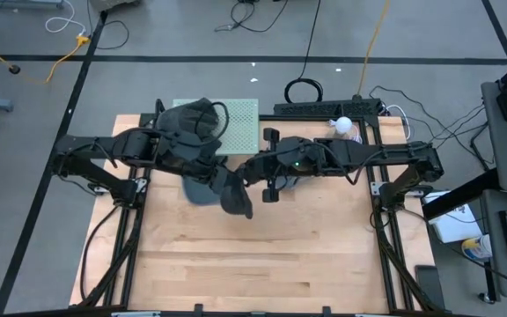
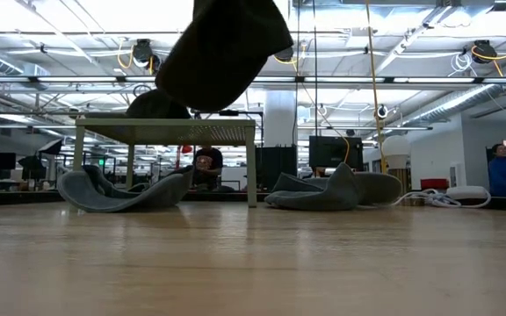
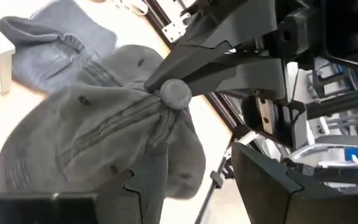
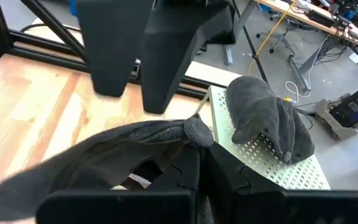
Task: Pick & Place hat
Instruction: Stack the black cap on the black cap on the shelf
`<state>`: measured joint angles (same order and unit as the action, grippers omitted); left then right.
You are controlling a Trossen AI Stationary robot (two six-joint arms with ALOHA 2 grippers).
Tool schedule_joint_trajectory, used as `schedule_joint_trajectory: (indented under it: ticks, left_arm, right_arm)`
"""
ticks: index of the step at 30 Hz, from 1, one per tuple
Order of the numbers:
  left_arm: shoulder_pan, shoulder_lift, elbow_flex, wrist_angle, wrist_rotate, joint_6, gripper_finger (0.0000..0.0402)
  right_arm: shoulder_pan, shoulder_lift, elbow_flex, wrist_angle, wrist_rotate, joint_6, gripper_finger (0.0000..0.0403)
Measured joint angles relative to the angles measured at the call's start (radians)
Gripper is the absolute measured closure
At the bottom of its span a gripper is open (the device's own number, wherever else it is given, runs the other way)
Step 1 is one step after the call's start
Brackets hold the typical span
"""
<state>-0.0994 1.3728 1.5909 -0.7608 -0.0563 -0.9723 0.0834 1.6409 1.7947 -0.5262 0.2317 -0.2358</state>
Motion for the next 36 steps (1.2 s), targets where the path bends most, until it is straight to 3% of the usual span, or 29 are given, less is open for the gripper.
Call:
schedule_joint_trajectory:
  ticks: [9, 22, 26, 31, 36]
  left_arm:
    - [-0.010, 0.025, -0.002, -0.039, -0.106, -0.114, 0.0220]
    - [0.010, 0.064, 0.001, -0.112, -0.098, -0.217, 0.0226]
    - [0.025, 0.067, 0.000, -0.094, -0.087, -0.215, 0.0274]
    - [0.047, 0.058, 0.000, -0.052, -0.008, -0.158, 0.0380]
    - [0.056, 0.058, -0.001, -0.050, 0.057, -0.154, 0.0395]
  right_arm:
    - [-0.021, 0.000, 0.000, 0.001, -0.048, 0.065, 0.0399]
    - [-0.039, 0.000, 0.000, 0.040, -0.122, 0.078, 0.0399]
    - [-0.039, -0.001, 0.000, 0.020, -0.125, 0.078, 0.0399]
    - [-0.039, -0.004, -0.006, -0.002, -0.126, 0.066, 0.0399]
    - [-0.038, -0.004, -0.008, -0.007, -0.127, 0.064, 0.0396]
